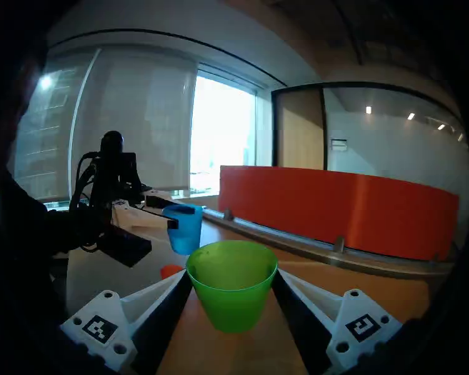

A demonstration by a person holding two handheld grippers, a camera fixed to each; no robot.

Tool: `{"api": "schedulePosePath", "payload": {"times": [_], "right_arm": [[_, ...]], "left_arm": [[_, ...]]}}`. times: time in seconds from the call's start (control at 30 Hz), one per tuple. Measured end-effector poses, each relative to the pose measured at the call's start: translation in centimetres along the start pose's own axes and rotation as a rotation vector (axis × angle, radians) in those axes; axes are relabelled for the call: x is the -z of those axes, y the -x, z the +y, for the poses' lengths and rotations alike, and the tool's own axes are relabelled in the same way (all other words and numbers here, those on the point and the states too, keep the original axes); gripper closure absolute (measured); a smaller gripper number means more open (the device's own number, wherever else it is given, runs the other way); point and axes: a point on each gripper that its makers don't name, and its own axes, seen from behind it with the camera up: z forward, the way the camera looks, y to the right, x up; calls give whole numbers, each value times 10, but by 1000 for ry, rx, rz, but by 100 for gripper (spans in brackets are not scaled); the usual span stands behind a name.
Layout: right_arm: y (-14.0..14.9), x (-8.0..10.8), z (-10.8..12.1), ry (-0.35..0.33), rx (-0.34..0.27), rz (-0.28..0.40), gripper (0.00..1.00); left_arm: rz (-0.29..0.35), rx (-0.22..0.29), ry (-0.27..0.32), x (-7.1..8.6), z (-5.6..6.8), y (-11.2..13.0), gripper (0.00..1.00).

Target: Pour water

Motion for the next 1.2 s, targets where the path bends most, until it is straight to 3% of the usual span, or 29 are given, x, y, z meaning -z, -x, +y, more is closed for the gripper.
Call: {"api": "schedulePosePath", "payload": {"times": [0.5,1.2], "right_arm": [[-3,-3,-4,-8,6,-3,9],[5,-35,-29,-110,5,-19,10]], "left_arm": [[16,8,-24,12,-7,-8,12],[46,-65,-72,47,-16,-26,12]]}}
